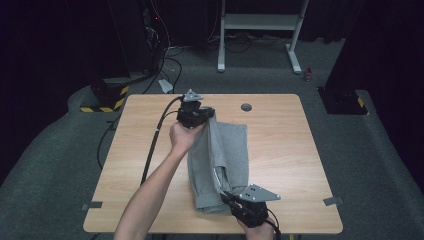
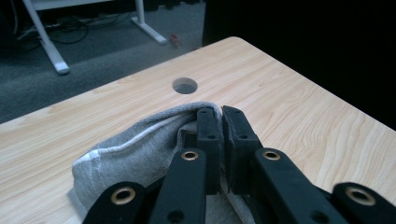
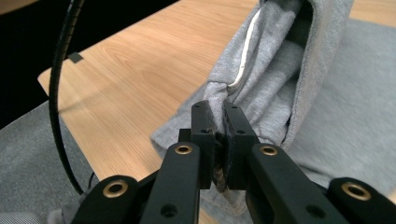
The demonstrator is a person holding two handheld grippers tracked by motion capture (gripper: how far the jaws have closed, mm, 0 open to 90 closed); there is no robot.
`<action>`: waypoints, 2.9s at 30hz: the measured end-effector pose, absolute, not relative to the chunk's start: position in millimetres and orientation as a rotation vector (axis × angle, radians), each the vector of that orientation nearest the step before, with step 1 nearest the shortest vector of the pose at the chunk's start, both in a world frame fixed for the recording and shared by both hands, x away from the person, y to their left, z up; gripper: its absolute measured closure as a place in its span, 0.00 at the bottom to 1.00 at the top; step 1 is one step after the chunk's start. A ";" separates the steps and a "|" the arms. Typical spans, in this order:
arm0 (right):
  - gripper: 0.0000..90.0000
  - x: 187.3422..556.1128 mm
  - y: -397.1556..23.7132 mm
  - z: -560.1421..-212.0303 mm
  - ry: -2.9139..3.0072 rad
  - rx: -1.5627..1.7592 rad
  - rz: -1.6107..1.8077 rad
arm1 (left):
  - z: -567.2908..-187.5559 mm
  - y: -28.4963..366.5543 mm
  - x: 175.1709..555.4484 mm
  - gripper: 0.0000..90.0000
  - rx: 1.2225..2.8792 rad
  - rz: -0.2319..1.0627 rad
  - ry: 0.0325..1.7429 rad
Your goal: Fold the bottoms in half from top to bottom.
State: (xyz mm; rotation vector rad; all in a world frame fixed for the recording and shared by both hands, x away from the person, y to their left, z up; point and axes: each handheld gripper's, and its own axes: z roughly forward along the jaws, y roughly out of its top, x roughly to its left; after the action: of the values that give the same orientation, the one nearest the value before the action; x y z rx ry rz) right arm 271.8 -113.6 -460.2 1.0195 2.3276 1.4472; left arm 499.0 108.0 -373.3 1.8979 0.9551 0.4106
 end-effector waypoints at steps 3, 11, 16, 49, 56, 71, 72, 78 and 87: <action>0.94 270.4 -119.1 -467.5 2.323 1.045 1.429 | -379.0 92.2 500.3 0.95 1.914 0.400 0.943; 0.94 266.7 -128.9 -482.3 2.324 1.100 1.364 | -398.7 61.7 504.2 0.95 1.957 0.380 0.928; 0.94 266.0 -135.2 -494.4 2.329 1.136 1.322 | -414.0 48.0 505.1 0.95 1.972 0.371 0.928; 0.70 273.8 -142.5 -481.7 2.299 1.137 1.335 | -449.3 70.1 483.7 0.59 1.998 0.330 0.979; 0.71 279.3 -145.9 -472.4 2.264 1.134 1.339 | -453.3 85.6 459.9 0.54 2.041 0.378 0.963; 0.92 311.2 -109.2 -459.7 2.320 0.977 1.228 | -488.7 120.2 397.5 0.51 2.122 0.371 0.971; 0.92 314.8 -104.9 -459.2 2.328 0.966 1.221 | -491.0 121.3 396.0 0.51 2.130 0.375 0.974; 0.92 336.2 -83.0 -462.4 2.372 0.957 1.138 | -502.9 129.1 390.0 0.51 2.121 0.361 1.015; 0.90 352.3 -85.3 -480.1 2.370 1.017 0.979 | -517.9 125.8 386.9 0.50 2.139 0.370 1.025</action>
State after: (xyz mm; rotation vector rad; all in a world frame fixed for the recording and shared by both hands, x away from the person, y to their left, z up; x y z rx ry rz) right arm 352.3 -85.3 -480.1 1.0172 2.3695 0.9786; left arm 386.9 125.8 -517.9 2.1388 1.0252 0.3700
